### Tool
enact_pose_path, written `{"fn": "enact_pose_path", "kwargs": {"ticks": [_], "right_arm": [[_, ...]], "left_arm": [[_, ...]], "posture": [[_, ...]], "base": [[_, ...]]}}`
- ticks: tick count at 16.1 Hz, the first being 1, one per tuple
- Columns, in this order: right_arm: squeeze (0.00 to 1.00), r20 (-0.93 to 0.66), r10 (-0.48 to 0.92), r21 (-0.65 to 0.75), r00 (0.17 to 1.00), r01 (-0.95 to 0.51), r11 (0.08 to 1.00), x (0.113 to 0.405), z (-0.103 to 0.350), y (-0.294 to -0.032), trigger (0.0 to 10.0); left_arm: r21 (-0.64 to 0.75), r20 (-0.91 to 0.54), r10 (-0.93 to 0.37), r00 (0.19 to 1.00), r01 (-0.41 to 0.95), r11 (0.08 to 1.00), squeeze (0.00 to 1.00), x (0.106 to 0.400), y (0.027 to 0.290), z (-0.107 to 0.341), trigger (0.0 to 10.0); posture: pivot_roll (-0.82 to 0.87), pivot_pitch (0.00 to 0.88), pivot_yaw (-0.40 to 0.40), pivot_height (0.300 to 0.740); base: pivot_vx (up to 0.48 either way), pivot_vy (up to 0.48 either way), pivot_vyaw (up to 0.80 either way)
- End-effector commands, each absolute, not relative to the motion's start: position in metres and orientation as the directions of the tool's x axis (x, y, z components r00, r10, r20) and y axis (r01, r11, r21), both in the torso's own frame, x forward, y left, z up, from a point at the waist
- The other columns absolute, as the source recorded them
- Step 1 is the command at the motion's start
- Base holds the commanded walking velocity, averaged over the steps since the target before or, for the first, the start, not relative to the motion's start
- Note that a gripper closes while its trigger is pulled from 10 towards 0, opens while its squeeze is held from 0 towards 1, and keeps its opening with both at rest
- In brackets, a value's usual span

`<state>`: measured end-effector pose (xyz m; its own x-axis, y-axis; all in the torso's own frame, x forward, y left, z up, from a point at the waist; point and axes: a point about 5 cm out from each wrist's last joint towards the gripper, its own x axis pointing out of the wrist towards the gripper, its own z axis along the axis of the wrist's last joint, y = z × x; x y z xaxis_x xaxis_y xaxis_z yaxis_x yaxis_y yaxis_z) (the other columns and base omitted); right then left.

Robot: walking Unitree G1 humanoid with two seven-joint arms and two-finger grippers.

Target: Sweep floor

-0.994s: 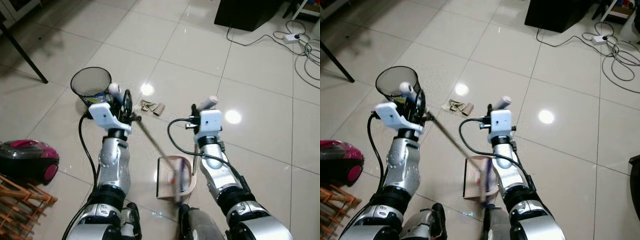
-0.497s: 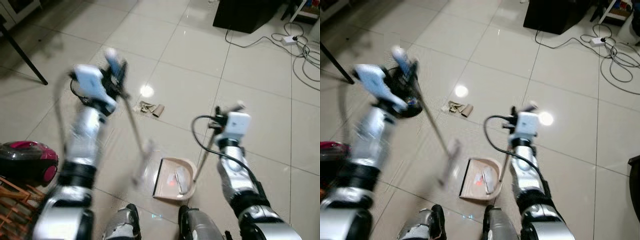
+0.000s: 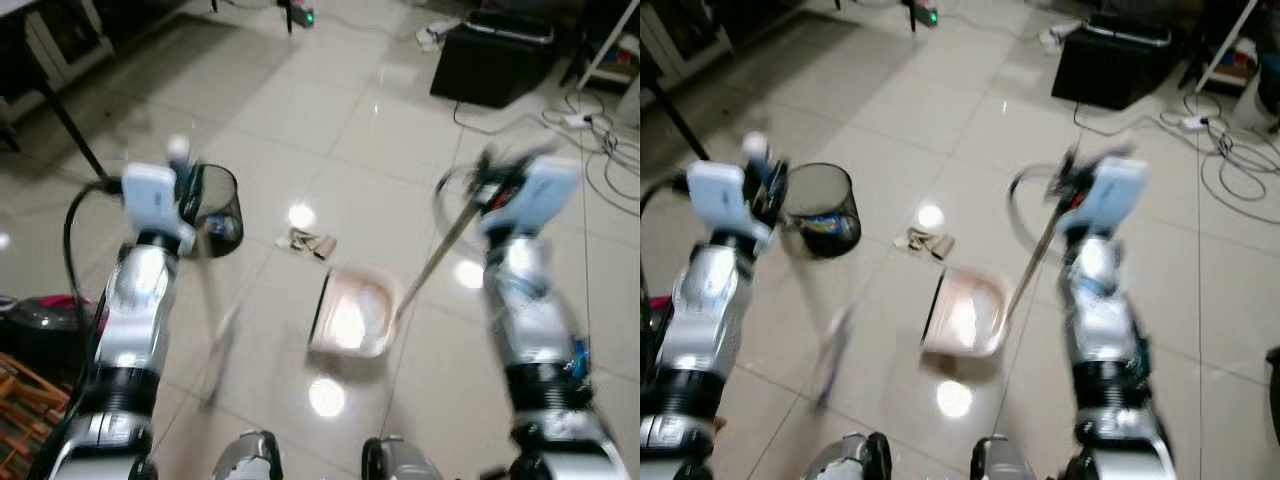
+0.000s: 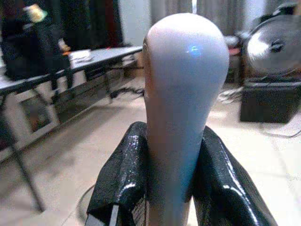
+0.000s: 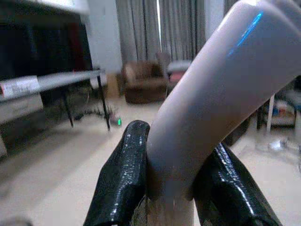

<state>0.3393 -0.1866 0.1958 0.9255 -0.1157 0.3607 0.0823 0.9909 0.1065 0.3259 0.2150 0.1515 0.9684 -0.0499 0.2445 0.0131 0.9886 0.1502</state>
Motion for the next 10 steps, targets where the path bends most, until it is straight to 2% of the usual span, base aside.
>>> {"fn": "enact_pose_path", "kwargs": {"ticks": [1, 2, 5, 10], "right_arm": [[0.0, 0.418, -0.113, 0.135, 0.901, 0.061, 0.989, 0.34, 0.222, -0.185, 10.0], [0.0, 0.445, -0.101, 0.123, 0.89, 0.05, 0.991, 0.34, 0.238, -0.184, 10.0], [0.0, 0.439, -0.094, 0.129, 0.893, 0.041, 0.991, 0.341, 0.258, -0.18, 10.0], [0.0, 0.43, -0.117, 0.177, 0.895, 0.044, 0.983, 0.344, 0.268, -0.184, 10.0]], "left_arm": [[0.113, 0.265, -0.046, 0.963, 0.016, 0.993, 0.0, 0.324, 0.207, 0.154, 10.0], [0.098, 0.241, -0.052, 0.969, 0.029, 0.995, 0.0, 0.319, 0.199, 0.147, 10.0], [0.078, 0.208, -0.036, 0.978, 0.02, 0.997, 0.0, 0.308, 0.19, 0.136, 10.0], [0.11, 0.204, -0.062, 0.977, 0.04, 0.993, 0.0, 0.309, 0.182, 0.136, 10.0]], "posture": [[-0.09, 0.022, 0.025, 0.74], [-0.09, 0.014, 0.025, 0.74], [-0.08, 0.0, 0.016, 0.74], [-0.06, 0.0, -0.001, 0.74]], "base": [[0.0, 0.0, 0.0], [0.0, 0.0, 0.0], [0.268, 0.0, 0.0], [0.335, 0.0, 0.53]]}}
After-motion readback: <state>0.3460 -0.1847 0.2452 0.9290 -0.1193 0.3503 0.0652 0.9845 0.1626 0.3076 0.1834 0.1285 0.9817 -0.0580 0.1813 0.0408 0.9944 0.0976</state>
